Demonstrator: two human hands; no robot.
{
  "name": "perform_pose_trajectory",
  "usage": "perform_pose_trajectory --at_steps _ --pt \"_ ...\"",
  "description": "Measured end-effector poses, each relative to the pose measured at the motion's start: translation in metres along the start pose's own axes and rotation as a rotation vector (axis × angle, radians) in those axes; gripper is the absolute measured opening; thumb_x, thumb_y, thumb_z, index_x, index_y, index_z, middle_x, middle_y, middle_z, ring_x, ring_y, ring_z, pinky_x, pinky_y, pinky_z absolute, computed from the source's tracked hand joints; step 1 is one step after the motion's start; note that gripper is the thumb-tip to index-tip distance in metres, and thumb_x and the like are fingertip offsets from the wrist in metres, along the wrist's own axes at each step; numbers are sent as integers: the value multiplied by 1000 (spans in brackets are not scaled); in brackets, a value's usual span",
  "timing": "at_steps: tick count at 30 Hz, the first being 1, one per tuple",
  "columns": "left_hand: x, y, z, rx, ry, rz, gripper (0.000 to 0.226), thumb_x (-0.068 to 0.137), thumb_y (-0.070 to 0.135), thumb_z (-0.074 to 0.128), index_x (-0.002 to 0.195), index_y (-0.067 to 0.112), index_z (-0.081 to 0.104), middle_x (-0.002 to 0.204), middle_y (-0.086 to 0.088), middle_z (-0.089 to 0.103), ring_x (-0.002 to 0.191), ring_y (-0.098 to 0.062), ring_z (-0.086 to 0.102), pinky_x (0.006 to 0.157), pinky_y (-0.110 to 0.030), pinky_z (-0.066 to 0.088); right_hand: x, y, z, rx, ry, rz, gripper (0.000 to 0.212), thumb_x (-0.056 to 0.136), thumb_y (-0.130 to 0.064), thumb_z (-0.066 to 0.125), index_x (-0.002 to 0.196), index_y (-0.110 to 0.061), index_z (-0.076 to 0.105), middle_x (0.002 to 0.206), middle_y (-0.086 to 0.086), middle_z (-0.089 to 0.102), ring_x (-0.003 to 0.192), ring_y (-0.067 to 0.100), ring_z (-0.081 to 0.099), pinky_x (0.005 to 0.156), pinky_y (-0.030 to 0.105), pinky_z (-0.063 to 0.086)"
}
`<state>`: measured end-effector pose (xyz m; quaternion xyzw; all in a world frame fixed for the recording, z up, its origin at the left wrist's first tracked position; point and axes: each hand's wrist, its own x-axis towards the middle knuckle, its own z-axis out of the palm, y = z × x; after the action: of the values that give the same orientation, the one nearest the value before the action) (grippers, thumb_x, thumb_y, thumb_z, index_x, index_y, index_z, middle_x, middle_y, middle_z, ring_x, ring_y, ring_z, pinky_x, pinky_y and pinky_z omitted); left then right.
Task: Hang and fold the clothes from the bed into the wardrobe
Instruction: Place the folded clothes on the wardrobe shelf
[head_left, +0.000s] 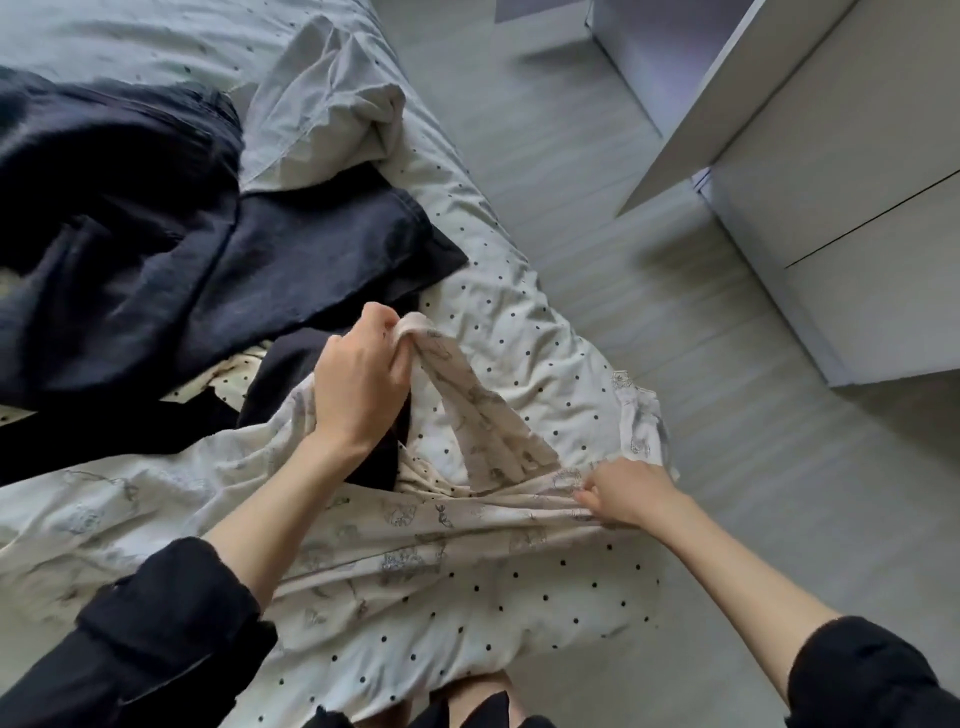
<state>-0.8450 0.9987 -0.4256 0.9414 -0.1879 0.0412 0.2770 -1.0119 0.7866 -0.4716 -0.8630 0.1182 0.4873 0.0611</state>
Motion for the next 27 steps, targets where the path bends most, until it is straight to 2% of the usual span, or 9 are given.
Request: perform_pose_trajectory --at_steps 4,6,8,12,14,16,20,22,27 --pt "-22 -17 25 290 -524 209 13 90 19 51 96 13 61 92 -6 65 86 -31 60 68 -32 33 19 -4 -17 105 200 14 36 99 -37 38 122 -15 56 123 8 60 112 27 55 85 36 44" --pt "-32 -35 33 384 -659 218 12 80 23 67 89 15 66 89 -7 63 86 -31 58 71 -37 42 35 -11 -27 243 304 -16 43 97 -39 44 134 -16 47 133 7 54 120 26 51 91 39 44" --pt "-38 -47 35 465 -681 192 38 61 34 83 92 17 68 91 -7 63 86 -31 59 73 -42 42 53 -21 -32 375 308 -24 53 94 -42 51 138 -15 42 138 6 49 124 26 48 96 40 42" --pt "-31 -71 30 501 -755 81 76 64 52 77 130 22 52 132 -8 50 119 -31 47 90 -45 36 89 -47 -28 370 196 -25 23 88 -35 60 99 -14 57 110 6 59 106 27 56 80 35 43" --pt "-26 -76 25 477 -712 90 56 63 42 82 110 17 62 109 -7 60 96 -30 58 77 -41 46 96 -51 -34 398 247 -6 16 89 -25 56 78 -17 50 100 8 62 101 29 59 77 35 40" --pt "-24 -78 22 444 -535 103 34 60 30 84 78 12 61 74 -6 58 64 -29 57 56 -36 47 97 -43 -55 492 461 72 3 88 -17 53 88 -16 55 103 9 63 100 30 58 83 37 37" --pt "-14 -74 15 289 -172 13 15 73 20 55 81 8 53 76 -10 52 66 -31 50 56 -38 39 88 -4 -113 597 976 204 19 84 -6 49 100 -11 57 108 12 58 106 31 51 86 36 28" --pt "-15 -73 18 247 -201 37 17 74 21 50 85 9 56 82 -8 55 72 -31 51 59 -38 41 91 18 -123 501 1084 274 22 82 -5 48 102 -11 57 109 15 56 108 32 47 86 39 27" --pt "-21 -64 41 207 -498 168 41 85 51 40 76 23 69 96 4 67 90 -21 62 69 -34 44 110 38 -105 277 590 355 41 86 -13 53 127 -16 49 134 12 43 124 30 35 98 43 28"
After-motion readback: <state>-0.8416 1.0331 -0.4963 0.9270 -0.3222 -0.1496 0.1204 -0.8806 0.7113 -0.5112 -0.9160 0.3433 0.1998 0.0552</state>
